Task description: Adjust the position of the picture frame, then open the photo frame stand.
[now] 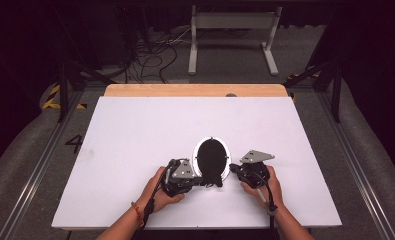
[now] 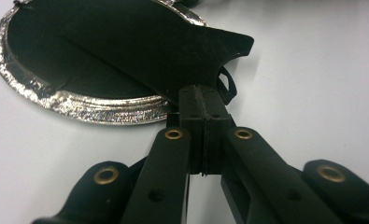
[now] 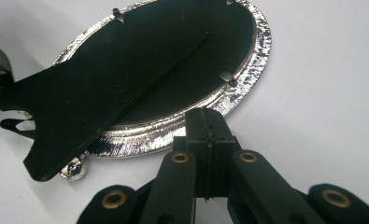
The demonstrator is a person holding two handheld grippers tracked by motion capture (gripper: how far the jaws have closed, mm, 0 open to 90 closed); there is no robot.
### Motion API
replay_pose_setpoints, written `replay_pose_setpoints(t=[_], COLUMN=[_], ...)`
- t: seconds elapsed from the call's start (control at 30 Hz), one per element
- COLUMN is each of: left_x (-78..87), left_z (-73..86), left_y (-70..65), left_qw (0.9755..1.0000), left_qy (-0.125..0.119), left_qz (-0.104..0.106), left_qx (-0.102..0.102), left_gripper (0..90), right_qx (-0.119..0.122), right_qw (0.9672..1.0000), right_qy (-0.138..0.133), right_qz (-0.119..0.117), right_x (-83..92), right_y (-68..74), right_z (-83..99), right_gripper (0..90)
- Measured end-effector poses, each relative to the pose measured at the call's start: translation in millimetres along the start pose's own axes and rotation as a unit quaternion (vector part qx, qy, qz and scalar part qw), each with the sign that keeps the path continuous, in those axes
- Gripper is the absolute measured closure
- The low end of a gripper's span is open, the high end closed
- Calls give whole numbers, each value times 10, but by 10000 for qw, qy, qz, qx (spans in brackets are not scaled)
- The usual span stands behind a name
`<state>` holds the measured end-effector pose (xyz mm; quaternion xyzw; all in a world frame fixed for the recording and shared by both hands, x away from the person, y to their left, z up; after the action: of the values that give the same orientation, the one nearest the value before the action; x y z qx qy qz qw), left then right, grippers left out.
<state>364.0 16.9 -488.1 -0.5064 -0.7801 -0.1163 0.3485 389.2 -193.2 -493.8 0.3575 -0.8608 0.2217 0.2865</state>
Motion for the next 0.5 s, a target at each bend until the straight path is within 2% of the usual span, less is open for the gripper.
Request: replay_pose_setpoints(t=[0.03, 0.1, 0.13, 0.2, 0.23, 0.27, 0.3, 0.4, 0.47, 0.5], left_x=[0, 45, 156, 317, 317, 442, 598, 728, 790, 832], left_z=[-15, -33, -28, 9, 9, 62, 159, 349, 487, 550], left_y=[5, 18, 54, 111, 111, 160, 245, 372, 426, 443], left_qw=[10000, 9997, 9994, 9989, 9989, 9984, 9977, 9962, 9953, 9937], left_qy=[-39, 1, -116, -304, -304, -350, -455, -365, -307, -320], left_qz=[-78, -226, -325, -363, -363, -450, -485, -755, -855, -1006], left_qx=[5, -110, -86, 27, 27, -1, 121, 241, 350, 363], left_gripper=[896, 835, 831, 822, 801, 801, 713, 604, 538, 505], right_qx=[-11, -40, -26, -26, -4, -4, -13, 11, -6, -32], right_qw=[10000, 10000, 10000, 10000, 10000, 10000, 9998, 9995, 9993, 9991], right_qy=[0, -2, 16, -35, -58, -58, -186, -252, -232, -207], right_qz=[21, 38, 35, -9, -34, -34, -120, -210, -281, -359], right_x=[0, 4, 25, 82, 109, 109, 202, 266, 306, 325], right_y=[-6, -16, -13, 2, 5, 5, 12, 14, 9, 13], right_z=[1, 4, 12, 16, 15, 15, 8, 13, 29, 40], right_gripper=[900, 874, 871, 863, 855, 855, 836, 814, 796, 789])
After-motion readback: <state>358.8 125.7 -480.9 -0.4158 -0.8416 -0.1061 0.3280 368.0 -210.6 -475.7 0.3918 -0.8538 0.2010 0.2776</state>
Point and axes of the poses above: each handheld gripper's, and its own axes: x roughly backward along the jaws, z roughly out of its underside, y roughly to its left, the point moved 5 cm from there along -x, roughly forward along the jaws, and after that the axes turned 13 degrees about x, right-handed, at the moved point
